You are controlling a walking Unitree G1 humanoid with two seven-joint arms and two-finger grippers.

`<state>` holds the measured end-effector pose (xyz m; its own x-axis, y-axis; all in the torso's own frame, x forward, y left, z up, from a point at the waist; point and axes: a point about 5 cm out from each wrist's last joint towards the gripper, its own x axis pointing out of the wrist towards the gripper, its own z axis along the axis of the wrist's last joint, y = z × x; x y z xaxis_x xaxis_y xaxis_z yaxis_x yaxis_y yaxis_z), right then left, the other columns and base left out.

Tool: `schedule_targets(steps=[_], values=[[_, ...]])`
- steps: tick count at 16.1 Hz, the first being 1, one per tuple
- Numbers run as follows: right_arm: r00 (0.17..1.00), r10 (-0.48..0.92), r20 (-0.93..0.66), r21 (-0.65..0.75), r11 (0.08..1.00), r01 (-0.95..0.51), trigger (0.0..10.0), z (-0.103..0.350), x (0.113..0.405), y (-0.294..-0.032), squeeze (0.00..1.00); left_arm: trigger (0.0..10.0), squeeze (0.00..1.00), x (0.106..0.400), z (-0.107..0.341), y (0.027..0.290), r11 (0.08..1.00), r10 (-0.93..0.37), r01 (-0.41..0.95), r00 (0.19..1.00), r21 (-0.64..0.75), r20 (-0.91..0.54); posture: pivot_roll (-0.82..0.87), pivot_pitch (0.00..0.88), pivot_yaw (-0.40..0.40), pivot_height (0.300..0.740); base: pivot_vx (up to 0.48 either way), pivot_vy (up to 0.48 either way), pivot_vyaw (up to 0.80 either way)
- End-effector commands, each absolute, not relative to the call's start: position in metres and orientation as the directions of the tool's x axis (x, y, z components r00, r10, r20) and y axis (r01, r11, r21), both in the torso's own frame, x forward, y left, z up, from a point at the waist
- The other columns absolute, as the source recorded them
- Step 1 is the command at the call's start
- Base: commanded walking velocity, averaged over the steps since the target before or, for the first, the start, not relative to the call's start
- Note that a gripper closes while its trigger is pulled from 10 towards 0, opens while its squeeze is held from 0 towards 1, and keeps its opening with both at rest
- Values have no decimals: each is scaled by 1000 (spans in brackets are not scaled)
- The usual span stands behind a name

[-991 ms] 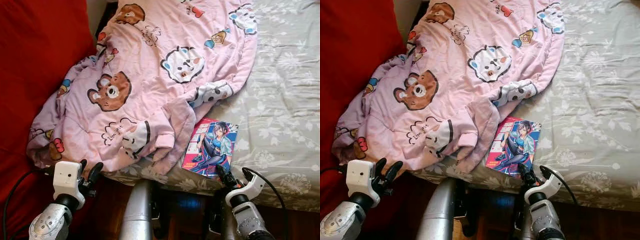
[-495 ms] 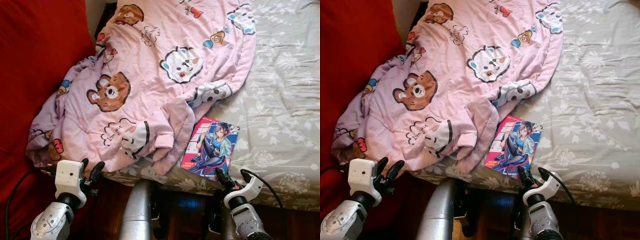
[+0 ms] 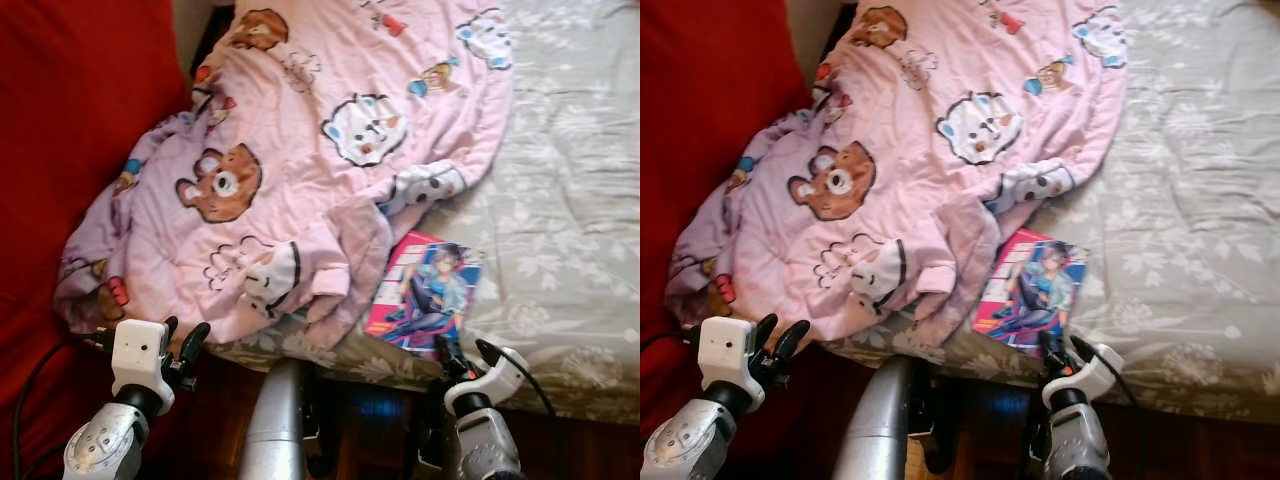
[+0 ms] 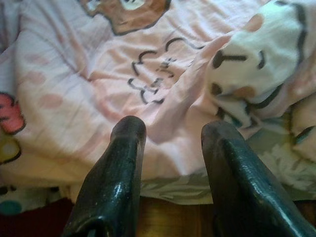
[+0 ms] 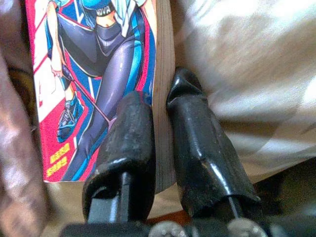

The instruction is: Clean up the room

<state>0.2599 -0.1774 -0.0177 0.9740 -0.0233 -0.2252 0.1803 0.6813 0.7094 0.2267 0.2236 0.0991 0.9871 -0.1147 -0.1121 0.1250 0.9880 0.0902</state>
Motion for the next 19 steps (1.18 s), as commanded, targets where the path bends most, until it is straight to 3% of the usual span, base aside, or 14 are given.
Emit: schedule_targets(steps=[1, 5, 8, 10, 11, 19], values=[[938, -109, -328, 695, 645, 318, 0, -41, 228, -180, 0, 10000, 0, 222, 89, 227, 989, -89, 106, 984, 104, -153, 244, 332, 159, 609, 0, 0, 0], [940, -192, -281, 647, 686, 333, 0, -39, 216, -182, 0, 10000, 0, 228, 84, 221, 990, -93, 107, 985, 90, -148, 217, 311, 141, 609, 0, 0, 0], [940, -257, -227, 598, 724, 342, 0, -25, 225, -184, 0, 10000, 0, 233, 83, 219, 992, -86, 97, 987, 83, -134, 202, 291, 125, 609, 0, 0, 0], [962, -223, -159, 522, 808, 274, 0, -10, 236, -179, 0, 10000, 0, 237, 80, 217, 993, -79, 89, 989, 74, -124, 184, 271, 111, 609, 0, 0, 0], [979, -166, -120, 428, 881, 202, 9804, 0, 243, -174, 0, 10000, 0, 240, 79, 216, 995, -70, 77, 991, 59, -113, 167, 254, 95, 609, 0, 0, 0], [982, -152, -110, 400, 898, 184, 9804, 3, 245, -174, 0, 10000, 0, 241, 79, 215, 996, -66, 73, 992, 53, -111, 164, 251, 92, 609, 0, 0, 0]])
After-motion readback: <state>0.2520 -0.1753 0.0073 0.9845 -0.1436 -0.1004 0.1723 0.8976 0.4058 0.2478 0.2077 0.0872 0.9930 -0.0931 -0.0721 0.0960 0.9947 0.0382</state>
